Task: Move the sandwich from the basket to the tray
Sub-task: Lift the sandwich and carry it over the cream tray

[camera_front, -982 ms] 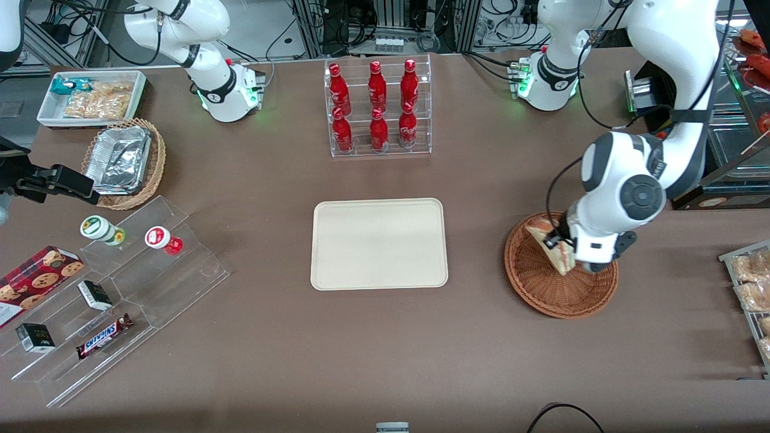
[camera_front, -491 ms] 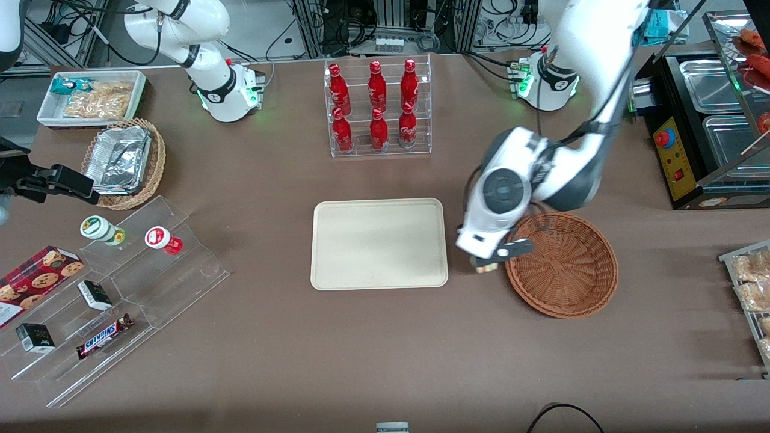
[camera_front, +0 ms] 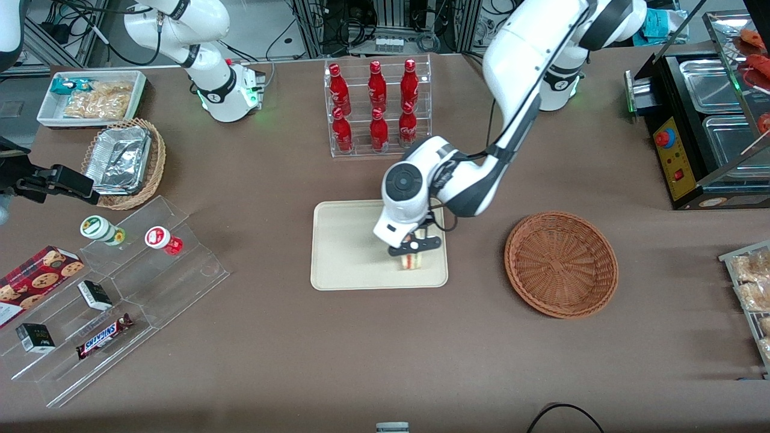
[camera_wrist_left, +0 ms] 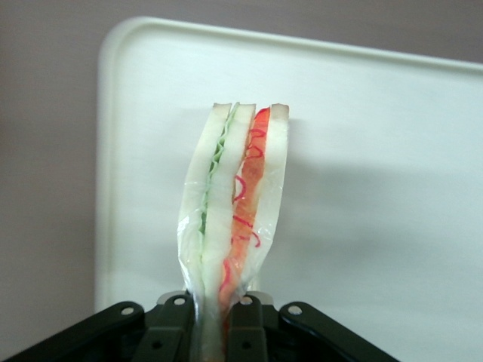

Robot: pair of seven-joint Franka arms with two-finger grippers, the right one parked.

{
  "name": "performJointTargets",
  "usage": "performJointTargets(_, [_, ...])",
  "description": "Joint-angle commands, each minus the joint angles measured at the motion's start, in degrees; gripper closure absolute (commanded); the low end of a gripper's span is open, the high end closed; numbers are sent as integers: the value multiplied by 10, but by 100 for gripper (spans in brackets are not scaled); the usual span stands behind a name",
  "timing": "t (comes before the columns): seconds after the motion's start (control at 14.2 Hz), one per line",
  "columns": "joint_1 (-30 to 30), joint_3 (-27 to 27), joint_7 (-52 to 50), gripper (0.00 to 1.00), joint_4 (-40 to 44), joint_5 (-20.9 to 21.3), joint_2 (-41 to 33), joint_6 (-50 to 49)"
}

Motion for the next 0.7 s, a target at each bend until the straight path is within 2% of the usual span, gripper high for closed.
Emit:
performJointTargets(0.0, [-23,7,-11,88,45,5,32,22])
performJointTargets(0.35, [-44,7,-11,87,59,7,57,29])
performJointTargets(0.42, [-44,7,-10,76,59,7,61,34])
performJointTargets(0.56, [-43,7,-10,0,56,6,61,50])
performJointTargets(0.63, [-43,7,-14,0,58,4,59,52])
